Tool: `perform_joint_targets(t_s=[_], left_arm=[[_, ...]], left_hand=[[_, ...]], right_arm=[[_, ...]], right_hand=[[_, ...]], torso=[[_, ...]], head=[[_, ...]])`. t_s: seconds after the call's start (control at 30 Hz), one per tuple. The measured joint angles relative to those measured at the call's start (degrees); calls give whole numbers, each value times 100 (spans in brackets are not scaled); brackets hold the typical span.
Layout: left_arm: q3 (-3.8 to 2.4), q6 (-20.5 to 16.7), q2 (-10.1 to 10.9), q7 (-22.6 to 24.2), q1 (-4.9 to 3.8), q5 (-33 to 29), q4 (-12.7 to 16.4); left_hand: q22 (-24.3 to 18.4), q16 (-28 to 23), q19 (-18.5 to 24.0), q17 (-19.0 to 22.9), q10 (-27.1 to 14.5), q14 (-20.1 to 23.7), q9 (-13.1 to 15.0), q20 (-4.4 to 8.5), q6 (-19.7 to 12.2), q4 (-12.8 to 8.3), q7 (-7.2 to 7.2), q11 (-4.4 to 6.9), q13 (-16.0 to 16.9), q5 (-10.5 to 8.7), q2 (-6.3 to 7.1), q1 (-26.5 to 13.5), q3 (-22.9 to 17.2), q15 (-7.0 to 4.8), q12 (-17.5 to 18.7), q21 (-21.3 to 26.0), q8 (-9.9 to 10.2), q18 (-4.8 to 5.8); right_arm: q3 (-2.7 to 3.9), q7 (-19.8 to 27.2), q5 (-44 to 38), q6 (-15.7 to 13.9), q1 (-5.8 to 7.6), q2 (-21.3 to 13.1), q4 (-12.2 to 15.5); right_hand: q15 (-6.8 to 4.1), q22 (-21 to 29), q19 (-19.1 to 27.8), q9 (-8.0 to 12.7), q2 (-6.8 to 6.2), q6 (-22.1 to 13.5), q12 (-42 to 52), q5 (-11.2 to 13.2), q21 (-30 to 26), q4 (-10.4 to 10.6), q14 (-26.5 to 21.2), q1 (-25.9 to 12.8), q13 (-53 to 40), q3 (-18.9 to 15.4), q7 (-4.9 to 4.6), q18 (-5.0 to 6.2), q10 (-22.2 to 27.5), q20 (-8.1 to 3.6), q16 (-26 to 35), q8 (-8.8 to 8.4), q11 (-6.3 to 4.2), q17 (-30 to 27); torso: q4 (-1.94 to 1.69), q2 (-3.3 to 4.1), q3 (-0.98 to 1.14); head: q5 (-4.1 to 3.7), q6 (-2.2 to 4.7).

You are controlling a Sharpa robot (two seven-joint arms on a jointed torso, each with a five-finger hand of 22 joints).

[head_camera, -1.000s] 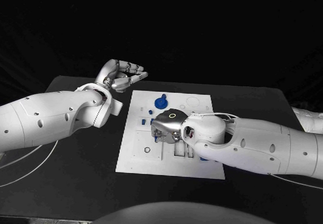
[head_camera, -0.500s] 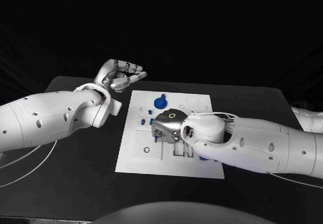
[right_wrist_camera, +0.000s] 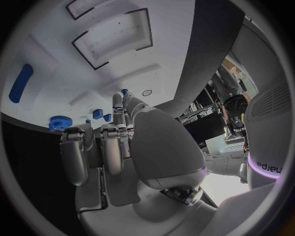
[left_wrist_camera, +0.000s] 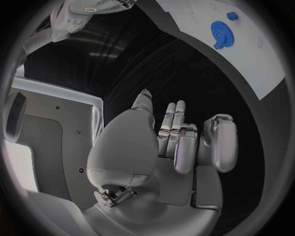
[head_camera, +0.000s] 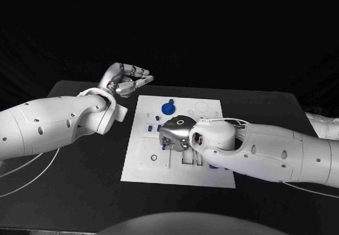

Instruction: Assemble the parts on the task board

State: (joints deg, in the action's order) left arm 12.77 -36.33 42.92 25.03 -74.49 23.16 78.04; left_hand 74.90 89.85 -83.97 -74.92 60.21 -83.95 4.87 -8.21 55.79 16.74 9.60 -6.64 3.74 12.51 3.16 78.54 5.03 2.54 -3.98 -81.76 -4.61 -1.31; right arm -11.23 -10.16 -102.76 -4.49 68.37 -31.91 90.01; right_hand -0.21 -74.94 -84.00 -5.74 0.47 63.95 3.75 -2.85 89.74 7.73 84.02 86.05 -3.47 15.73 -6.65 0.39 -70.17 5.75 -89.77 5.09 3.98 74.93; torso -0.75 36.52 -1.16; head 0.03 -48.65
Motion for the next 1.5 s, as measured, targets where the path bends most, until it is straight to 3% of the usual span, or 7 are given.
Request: perform_joint_targets(t_s=[0.3,0.53,0.67,0.87,1.13,1.3,1.5], left_arm=[[0,3,-2,-1,0,0,3],[0,5,-1,-1,0,0,7],[0,7,7,-1,0,0,20],[0,9,17,-2,0,0,21],[0,14,-7,-2,0,0,-18],[0,20,-35,-2,0,0,-45],[0,29,-45,-2,6,0,-69]], left_hand=[[0,0,0,-3,0,0,0,0,0,0,0,0,0,0,0,0,0,0,0,0,0,0],[0,0,0,-2,0,0,1,0,0,0,0,0,0,0,-22,23,0,0,0,0,0,0],[0,0,0,-2,0,0,1,0,0,0,0,0,0,0,-22,23,0,0,0,0,0,0],[0,0,0,-1,0,0,1,0,0,0,0,0,0,0,-22,23,0,0,0,0,0,0],[0,0,0,-1,0,0,1,0,0,0,0,0,0,0,-22,23,0,0,0,0,0,0],[0,0,0,0,0,0,2,0,0,0,0,0,0,0,-22,23,0,0,0,0,0,0],[0,0,0,0,0,0,2,0,0,0,0,0,0,0,-22,23,0,0,0,0,0,0]], right_arm=[[0,-1,27,12,-13,29,-30],[-6,-9,39,-6,-23,13,-25],[-6,-13,43,-141,-24,-83,27],[-14,21,167,-682,42,-401,188],[-2,171,1084,-1472,453,-1116,477],[-4,189,1479,-1551,568,-1539,573],[-13,140,1520,-1393,568,-1670,529]], right_hand=[[1,1,0,15,-94,-67,-3,0,0,1,-1,-95,0,-1,-21,0,168,42,0,-77,17,-1],[185,1,0,213,-522,-1177,-23,-4,0,196,0,-480,3,-284,-141,0,797,166,0,-157,211,-1],[241,1,0,204,-630,-1399,-23,-4,0,245,-4,-669,-1,-486,-191,0,1025,207,0,-157,267,-1],[247,2,0,165,-560,-1399,-23,-4,0,302,1,-825,-20,-585,-241,0,1054,247,0,-108,295,-1],[288,2,0,126,-410,-1242,0,-3,0,276,0,-762,-20,-611,-327,0,1168,271,0,-46,314,-2],[309,3,0,128,-310,-1230,0,-3,0,223,-20,-662,-12,-664,-355,0,1419,288,0,-70,356,-2],[309,3,1,142,-267,-1238,0,-3,0,199,-20,-619,-12,-688,-363,0,1546,288,0,-80,335,-2]], torso=[[-1,1,-4],[-1,1,-3],[-4,2,-2],[-1,2,-1],[16,-10,-1],[29,-19,-1],[35,-18,7]], head=[[-8,4],[-8,8],[10,22],[24,51],[-55,121],[-87,133],[-118,155]])
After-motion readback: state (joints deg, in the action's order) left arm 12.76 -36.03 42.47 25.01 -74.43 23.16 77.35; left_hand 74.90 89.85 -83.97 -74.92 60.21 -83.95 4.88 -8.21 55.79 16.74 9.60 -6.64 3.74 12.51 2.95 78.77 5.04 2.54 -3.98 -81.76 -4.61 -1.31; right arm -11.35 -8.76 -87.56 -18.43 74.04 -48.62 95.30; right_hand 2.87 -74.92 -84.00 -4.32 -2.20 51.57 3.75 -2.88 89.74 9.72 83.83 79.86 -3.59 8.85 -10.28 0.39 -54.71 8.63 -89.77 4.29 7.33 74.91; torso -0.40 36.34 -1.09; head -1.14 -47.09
